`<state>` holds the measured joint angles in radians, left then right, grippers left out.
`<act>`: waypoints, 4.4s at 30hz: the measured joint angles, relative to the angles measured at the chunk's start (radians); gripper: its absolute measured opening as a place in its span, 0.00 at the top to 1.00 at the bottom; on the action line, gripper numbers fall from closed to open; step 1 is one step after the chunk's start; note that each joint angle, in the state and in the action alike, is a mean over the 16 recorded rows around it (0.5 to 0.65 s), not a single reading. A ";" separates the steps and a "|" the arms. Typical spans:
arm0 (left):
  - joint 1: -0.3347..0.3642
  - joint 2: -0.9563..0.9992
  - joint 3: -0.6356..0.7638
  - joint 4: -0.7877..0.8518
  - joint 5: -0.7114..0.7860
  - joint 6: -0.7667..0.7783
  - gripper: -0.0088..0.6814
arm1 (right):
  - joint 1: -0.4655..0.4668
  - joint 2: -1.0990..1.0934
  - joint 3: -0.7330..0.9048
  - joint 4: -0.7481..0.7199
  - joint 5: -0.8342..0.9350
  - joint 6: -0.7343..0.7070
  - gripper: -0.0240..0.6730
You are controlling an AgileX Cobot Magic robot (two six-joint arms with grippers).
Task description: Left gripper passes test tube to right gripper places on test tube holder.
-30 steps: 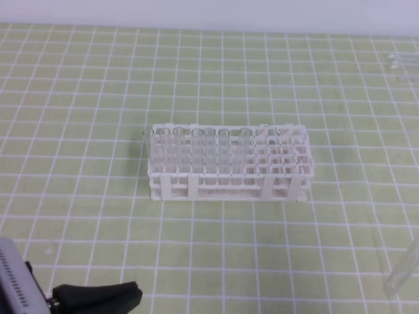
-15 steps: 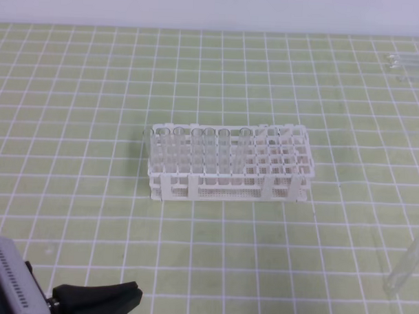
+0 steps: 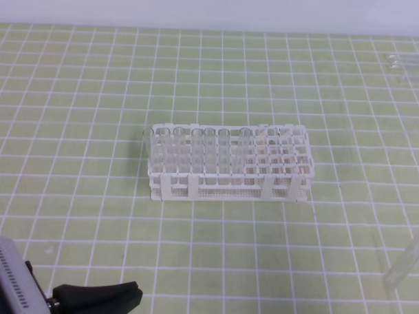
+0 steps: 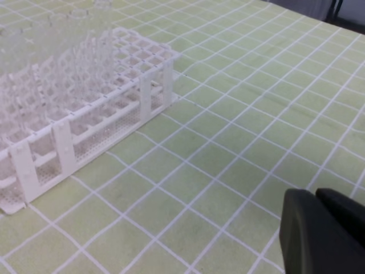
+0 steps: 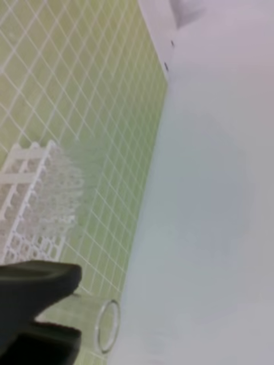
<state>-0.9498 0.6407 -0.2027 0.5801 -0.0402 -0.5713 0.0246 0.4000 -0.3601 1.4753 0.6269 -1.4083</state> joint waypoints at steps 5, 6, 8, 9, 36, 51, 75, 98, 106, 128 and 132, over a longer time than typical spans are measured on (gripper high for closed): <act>0.000 0.000 0.000 0.000 0.001 0.000 0.99 | 0.000 0.000 -0.002 0.002 -0.042 -0.015 0.95; 0.000 0.000 0.000 0.000 0.001 0.000 0.99 | 0.000 0.000 -0.005 -0.002 -0.054 -0.016 0.95; 0.000 0.000 0.000 0.000 0.001 0.000 0.99 | 0.000 0.000 -0.012 -0.019 -0.081 -0.008 0.95; 0.000 0.000 0.000 0.000 0.000 0.000 0.99 | 0.000 0.000 -0.018 -0.032 -0.097 0.002 0.95; 0.000 0.000 0.000 0.000 0.001 0.000 0.99 | 0.061 0.000 -0.120 -0.630 -0.362 0.731 0.95; 0.000 0.000 0.000 0.001 -0.002 0.000 0.99 | 0.191 0.050 -0.120 -0.773 -0.526 0.954 0.95; 0.000 -0.001 0.000 0.000 0.003 0.000 0.99 | 0.437 0.681 -0.261 -1.391 -1.057 1.422 0.95; 0.000 0.000 0.000 0.000 0.004 0.000 0.99 | 0.480 1.209 -0.440 -1.846 -1.389 1.691 0.95; 0.000 -0.002 0.000 -0.001 0.005 -0.001 0.99 | 0.481 1.270 -0.441 -1.849 -1.420 1.680 0.95; -0.001 -0.002 0.000 -0.001 0.004 -0.001 0.99 | 0.480 1.293 -0.441 -1.846 -1.418 1.662 0.95; -0.001 -0.003 0.000 -0.001 0.013 -0.001 0.99 | 0.478 1.293 -0.441 -1.845 -1.414 1.662 0.95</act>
<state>-0.9505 0.6375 -0.2023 0.5792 -0.0272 -0.5721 0.5024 1.6929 -0.8007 -0.3696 -0.7866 0.2535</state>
